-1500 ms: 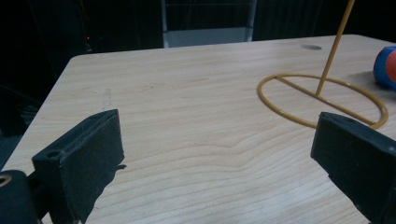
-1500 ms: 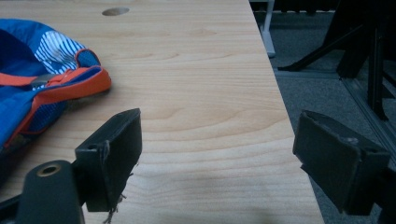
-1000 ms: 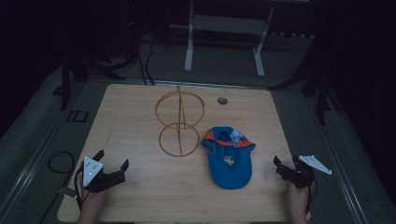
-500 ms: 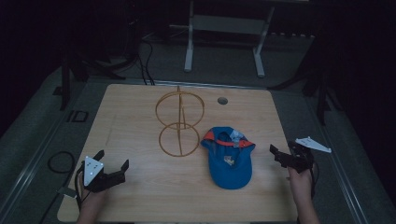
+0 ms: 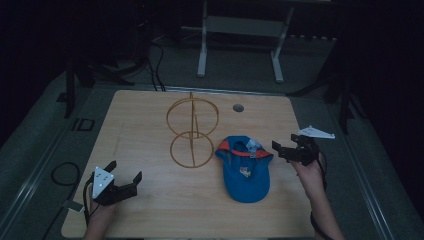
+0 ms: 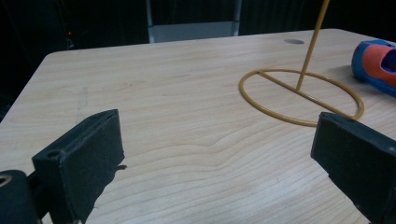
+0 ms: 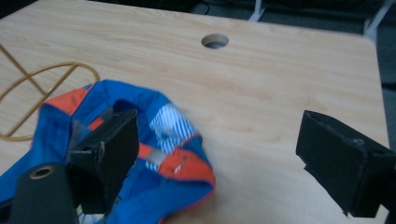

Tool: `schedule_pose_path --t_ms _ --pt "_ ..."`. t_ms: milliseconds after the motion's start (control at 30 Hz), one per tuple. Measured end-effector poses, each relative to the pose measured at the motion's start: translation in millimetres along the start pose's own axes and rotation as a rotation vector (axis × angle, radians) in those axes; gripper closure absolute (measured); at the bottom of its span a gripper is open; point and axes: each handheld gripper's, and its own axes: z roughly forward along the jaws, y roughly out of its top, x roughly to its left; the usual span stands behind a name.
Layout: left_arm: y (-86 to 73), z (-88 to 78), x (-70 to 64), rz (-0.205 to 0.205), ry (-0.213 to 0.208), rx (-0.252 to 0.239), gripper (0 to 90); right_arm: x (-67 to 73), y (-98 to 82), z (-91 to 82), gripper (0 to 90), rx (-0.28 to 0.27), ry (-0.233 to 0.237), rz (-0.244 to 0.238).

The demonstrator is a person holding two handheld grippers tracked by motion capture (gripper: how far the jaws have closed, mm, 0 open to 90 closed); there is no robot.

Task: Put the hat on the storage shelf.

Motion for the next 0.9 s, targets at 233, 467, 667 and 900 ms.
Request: schedule_pose_path --t_ms 233,467,667,900 --pt "-0.8 1.5 -1.9 0.007 -0.017 0.014 2.8 6.3 14.5 25.3 14.3 0.002 0.073 -0.011" --pt "-0.3 2.4 -3.8 0.014 -0.025 0.039 2.8 12.9 13.6 57.2 24.9 0.061 0.097 -0.044" --pt "1.0 2.0 -5.1 0.01 -0.026 0.048 2.9 17.2 3.9 81.4 34.1 0.145 0.096 -0.09" --pt "1.1 2.8 -6.0 0.009 -0.029 0.061 2.8 18.9 -12.9 110.2 38.8 0.229 0.119 -0.09"
